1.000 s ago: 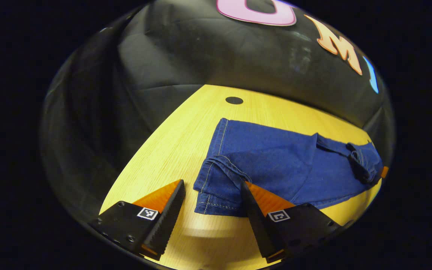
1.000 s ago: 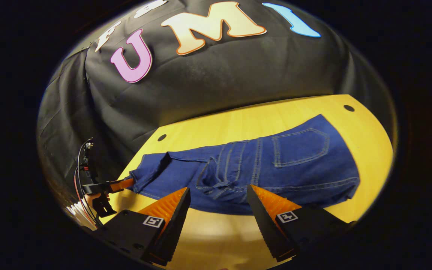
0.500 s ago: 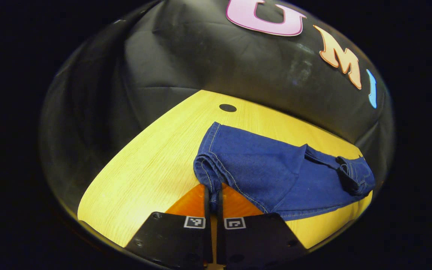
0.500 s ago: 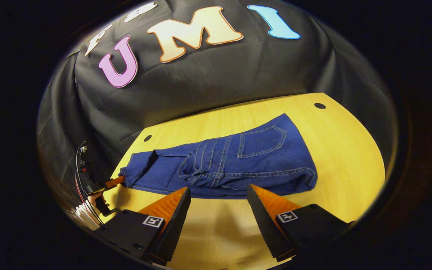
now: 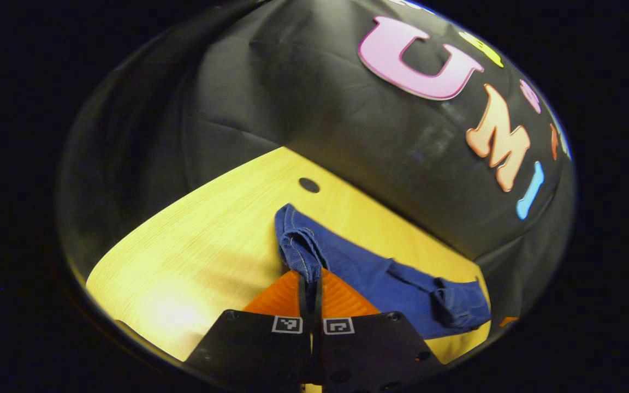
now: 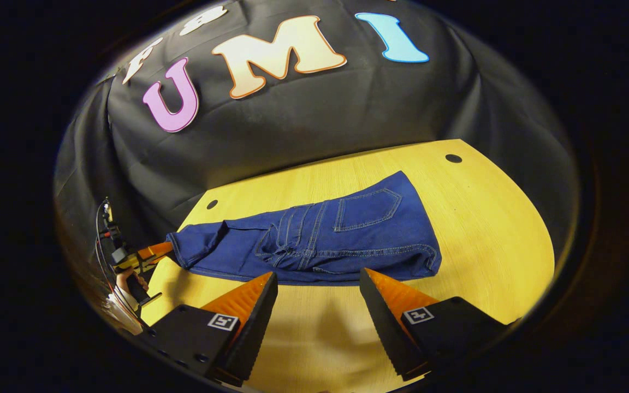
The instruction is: Grasp the waist and the cuffs of the jeans and fold them to make the two legs overlap; first hold the waist and fold one-third of the jeans toward the cuffs, then hold the cuffs and fold the remaining one-third in the same direction to finish folding.
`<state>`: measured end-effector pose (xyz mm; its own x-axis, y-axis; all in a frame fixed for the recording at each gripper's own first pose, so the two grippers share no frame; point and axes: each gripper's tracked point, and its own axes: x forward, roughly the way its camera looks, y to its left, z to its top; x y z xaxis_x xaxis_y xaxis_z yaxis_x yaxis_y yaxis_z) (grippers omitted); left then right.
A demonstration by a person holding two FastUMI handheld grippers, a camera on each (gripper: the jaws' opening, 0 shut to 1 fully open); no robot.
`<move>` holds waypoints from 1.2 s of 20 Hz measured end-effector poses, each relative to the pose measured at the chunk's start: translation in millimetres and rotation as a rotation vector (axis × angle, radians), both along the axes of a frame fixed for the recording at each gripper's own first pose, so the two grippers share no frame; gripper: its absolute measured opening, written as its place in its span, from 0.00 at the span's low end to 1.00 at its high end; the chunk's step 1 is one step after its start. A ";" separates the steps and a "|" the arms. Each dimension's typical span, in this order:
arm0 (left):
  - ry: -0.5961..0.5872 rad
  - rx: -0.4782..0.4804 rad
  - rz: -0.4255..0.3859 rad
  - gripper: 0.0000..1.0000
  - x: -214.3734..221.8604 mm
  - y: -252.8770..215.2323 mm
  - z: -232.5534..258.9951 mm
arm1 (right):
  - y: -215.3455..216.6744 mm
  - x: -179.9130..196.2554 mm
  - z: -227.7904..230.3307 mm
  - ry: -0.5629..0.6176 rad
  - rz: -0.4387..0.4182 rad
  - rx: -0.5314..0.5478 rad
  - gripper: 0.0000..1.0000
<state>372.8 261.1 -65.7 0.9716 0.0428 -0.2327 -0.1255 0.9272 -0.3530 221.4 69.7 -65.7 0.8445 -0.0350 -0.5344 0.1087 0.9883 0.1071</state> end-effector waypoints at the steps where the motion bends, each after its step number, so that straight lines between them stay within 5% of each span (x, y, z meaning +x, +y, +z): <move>1: -0.022 -0.019 -0.026 0.00 2.1 -15.4 13.2 | -2.4 -0.7 2.7 -0.008 -0.003 0.008 0.93; 14: -0.070 -0.020 -0.309 0.00 56.5 -291.0 66.1 | -145.8 -23.9 69.9 -0.136 -0.082 0.105 0.93; 24: -0.070 0.093 -0.384 0.00 107.0 -479.9 73.1 | -276.1 -53.5 87.6 -0.160 -0.151 0.078 0.93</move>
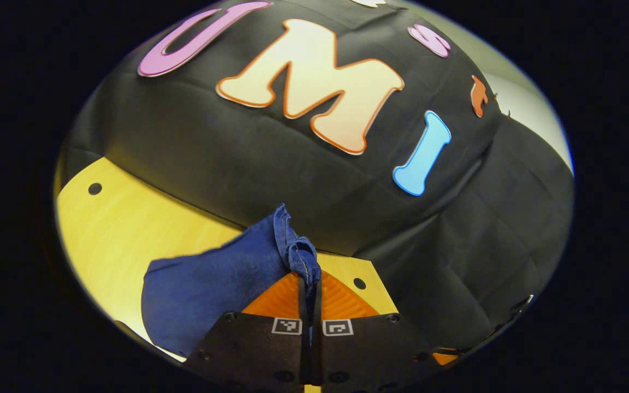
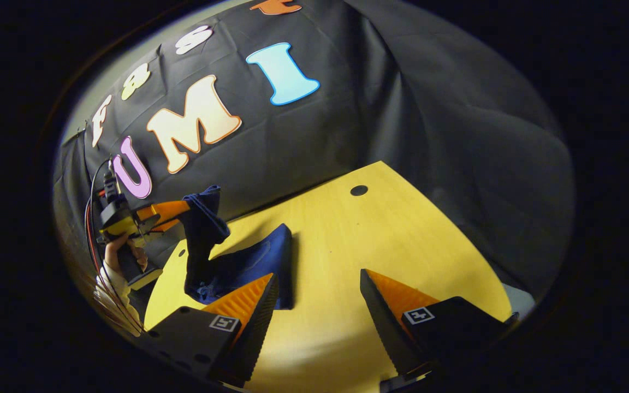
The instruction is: Grasp the waist and the cuffs of the jeans and fold them to make the two legs overlap; first hold the waist and fold one-third of the jeans toward the cuffs, then hold the cuffs and fold the remaining one-third in the same direction to finish folding.
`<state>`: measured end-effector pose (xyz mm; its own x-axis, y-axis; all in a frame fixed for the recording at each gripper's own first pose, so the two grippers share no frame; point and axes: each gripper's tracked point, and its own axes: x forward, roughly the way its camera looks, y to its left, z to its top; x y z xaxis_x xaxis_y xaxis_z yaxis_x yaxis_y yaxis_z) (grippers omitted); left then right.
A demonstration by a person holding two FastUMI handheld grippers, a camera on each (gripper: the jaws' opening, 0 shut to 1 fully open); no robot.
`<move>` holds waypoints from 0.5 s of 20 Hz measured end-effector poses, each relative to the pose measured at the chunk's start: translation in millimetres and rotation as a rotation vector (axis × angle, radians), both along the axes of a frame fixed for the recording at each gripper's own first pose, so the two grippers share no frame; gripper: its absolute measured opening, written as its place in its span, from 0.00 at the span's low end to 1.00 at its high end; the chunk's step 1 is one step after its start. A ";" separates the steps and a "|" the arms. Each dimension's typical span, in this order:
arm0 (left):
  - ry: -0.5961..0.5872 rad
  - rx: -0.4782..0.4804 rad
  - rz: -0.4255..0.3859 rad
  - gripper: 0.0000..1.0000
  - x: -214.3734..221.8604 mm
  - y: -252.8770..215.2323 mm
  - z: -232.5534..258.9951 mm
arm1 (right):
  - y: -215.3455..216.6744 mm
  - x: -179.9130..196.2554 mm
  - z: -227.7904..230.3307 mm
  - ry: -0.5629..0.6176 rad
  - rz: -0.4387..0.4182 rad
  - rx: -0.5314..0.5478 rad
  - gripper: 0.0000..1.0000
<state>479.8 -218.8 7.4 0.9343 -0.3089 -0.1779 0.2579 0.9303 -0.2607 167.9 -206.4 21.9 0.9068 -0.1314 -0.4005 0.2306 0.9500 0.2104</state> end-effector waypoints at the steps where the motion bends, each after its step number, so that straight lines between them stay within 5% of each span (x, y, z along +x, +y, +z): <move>1: 0.015 0.028 -0.005 0.00 1.0 -13.0 -9.8 | -5.6 -1.1 1.2 -0.002 0.001 0.000 0.93; 5: 0.094 0.166 -0.023 0.00 -24.3 -35.8 -73.0 | -12.8 -4.0 1.9 -0.010 0.011 0.017 0.93; 10: 0.198 0.510 -0.069 0.01 -75.1 -31.3 -172.5 | -4.5 -0.6 1.0 -0.010 0.035 0.024 0.93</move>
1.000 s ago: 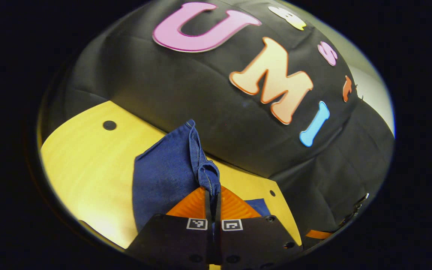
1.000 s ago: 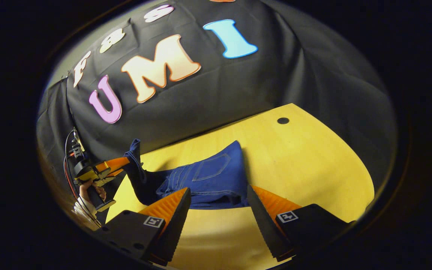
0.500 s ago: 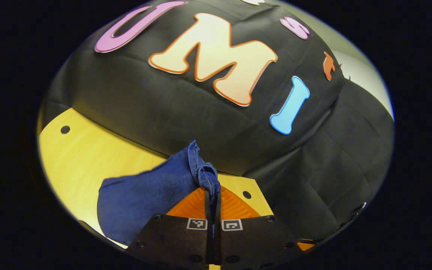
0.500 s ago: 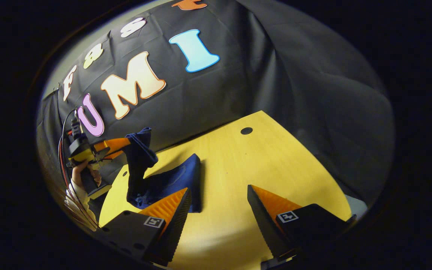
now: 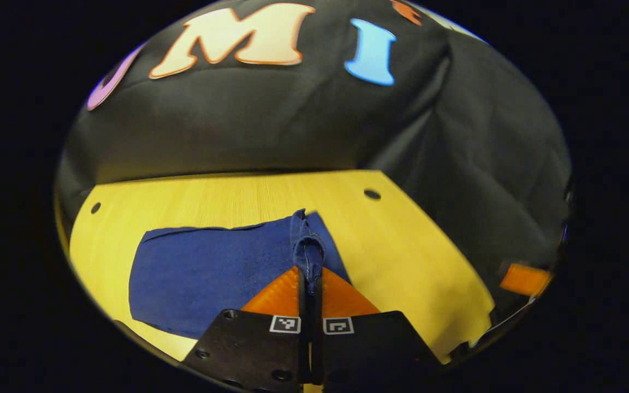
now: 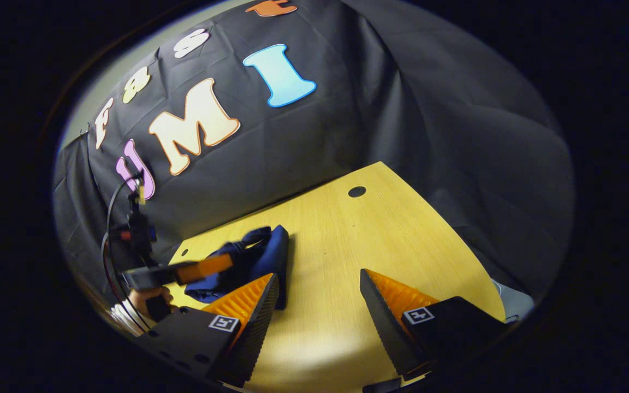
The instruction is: Grasp the waist and the cuffs of the jeans and fold them to make the two legs overlap; first hold the waist and fold one-third of the jeans toward the cuffs, then hold the cuffs and fold the remaining one-third in the same direction to finish folding.
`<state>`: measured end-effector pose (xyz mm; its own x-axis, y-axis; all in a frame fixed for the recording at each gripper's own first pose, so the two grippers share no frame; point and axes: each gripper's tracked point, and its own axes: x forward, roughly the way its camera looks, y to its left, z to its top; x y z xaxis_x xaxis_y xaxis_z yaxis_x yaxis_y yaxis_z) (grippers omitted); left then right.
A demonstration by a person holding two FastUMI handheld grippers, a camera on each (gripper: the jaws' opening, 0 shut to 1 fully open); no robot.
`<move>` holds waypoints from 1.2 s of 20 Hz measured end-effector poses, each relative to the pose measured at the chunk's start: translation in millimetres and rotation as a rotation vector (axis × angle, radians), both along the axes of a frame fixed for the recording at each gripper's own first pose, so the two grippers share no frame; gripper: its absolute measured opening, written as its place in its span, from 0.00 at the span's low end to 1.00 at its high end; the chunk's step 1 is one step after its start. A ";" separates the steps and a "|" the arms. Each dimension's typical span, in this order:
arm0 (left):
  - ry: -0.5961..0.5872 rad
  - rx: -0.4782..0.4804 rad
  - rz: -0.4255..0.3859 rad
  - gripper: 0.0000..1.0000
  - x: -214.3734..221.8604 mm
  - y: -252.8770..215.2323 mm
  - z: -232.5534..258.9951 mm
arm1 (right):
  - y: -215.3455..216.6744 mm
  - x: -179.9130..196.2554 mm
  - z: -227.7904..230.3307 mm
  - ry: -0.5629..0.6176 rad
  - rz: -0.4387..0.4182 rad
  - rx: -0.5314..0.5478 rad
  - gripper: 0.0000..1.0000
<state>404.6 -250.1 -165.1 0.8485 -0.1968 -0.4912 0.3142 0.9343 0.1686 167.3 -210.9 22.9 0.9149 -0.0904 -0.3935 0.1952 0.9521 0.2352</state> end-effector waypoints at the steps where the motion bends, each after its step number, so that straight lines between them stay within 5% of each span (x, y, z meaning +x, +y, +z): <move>1: -0.002 0.063 -0.016 0.02 -9.1 -0.9 -11.5 | 2.5 -0.2 -0.5 0.000 0.002 -0.001 0.93; 5: -0.024 0.177 -0.108 0.19 -18.9 -4.9 -30.2 | 24.8 0.9 -2.5 -0.003 0.018 -0.020 0.93; 8: -0.042 0.053 -0.098 0.52 -38.1 -2.1 -4.9 | 45.9 1.9 5.8 -0.026 0.018 -0.048 0.93; 11: -0.129 0.005 0.014 0.94 -64.7 49.9 47.9 | 78.2 4.3 18.1 -0.062 0.013 -0.055 0.93; 18: -0.241 -0.014 0.165 0.91 -134.7 187.2 128.5 | 167.1 9.9 31.3 -0.151 0.069 -0.083 0.93; 24: -0.248 -0.053 0.211 0.94 -140.3 236.1 132.6 | 195.5 6.8 30.6 -0.154 0.074 -0.131 0.98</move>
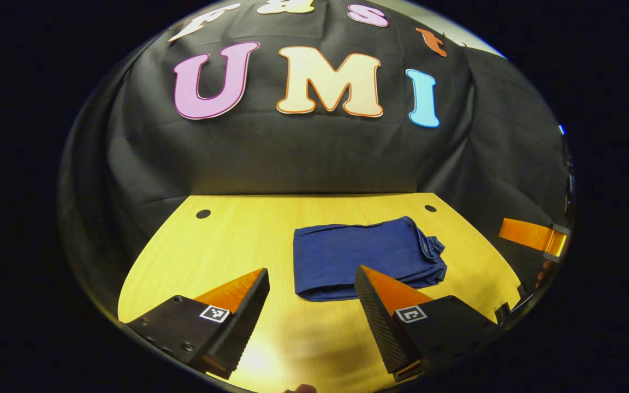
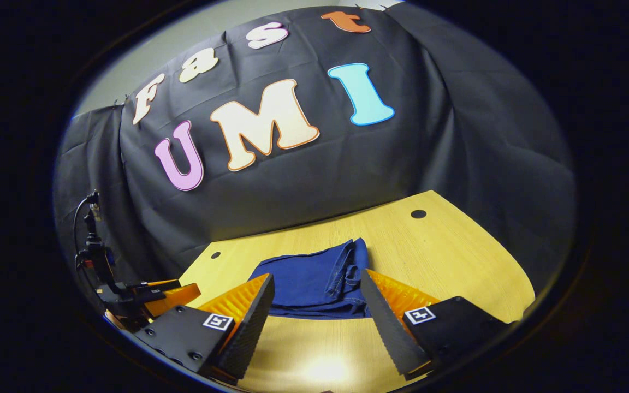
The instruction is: Grasp the waist and the cuffs of the jeans and fold them to make the two legs overlap; first hold the waist and fold one-third of the jeans toward the cuffs, then hold the cuffs and fold the remaining one-third in the same direction to finish folding.
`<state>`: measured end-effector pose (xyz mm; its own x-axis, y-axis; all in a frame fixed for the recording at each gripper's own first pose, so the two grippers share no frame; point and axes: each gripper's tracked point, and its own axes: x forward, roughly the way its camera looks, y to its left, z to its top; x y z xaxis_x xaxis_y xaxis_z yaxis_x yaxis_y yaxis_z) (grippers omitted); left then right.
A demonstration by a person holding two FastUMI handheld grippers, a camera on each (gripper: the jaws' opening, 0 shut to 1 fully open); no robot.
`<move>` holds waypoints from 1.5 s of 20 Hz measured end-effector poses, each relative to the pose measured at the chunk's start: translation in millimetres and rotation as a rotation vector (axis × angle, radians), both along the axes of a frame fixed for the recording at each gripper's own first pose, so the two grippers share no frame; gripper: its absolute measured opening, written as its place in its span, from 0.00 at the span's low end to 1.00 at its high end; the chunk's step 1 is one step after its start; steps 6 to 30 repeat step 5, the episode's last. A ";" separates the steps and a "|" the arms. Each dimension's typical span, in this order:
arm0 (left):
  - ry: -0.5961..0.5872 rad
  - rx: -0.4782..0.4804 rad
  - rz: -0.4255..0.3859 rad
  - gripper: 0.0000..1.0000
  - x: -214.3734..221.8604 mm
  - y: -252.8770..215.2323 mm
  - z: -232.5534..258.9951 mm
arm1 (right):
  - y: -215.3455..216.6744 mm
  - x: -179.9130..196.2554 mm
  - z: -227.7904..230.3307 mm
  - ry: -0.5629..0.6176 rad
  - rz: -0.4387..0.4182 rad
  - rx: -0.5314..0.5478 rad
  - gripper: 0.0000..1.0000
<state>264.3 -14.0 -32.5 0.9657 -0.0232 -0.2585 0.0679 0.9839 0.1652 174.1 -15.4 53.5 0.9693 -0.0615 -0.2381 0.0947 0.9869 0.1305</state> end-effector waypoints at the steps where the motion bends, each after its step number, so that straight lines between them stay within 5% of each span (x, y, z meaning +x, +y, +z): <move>1: 0.003 -0.004 -0.004 0.94 -0.8 3.4 0.8 | 0.9 -0.6 1.2 -0.001 -0.007 -0.004 0.98; 30: 0.013 -0.016 -0.032 0.94 4.1 13.3 3.4 | 3.9 -4.9 8.5 -0.015 -0.041 -0.016 0.98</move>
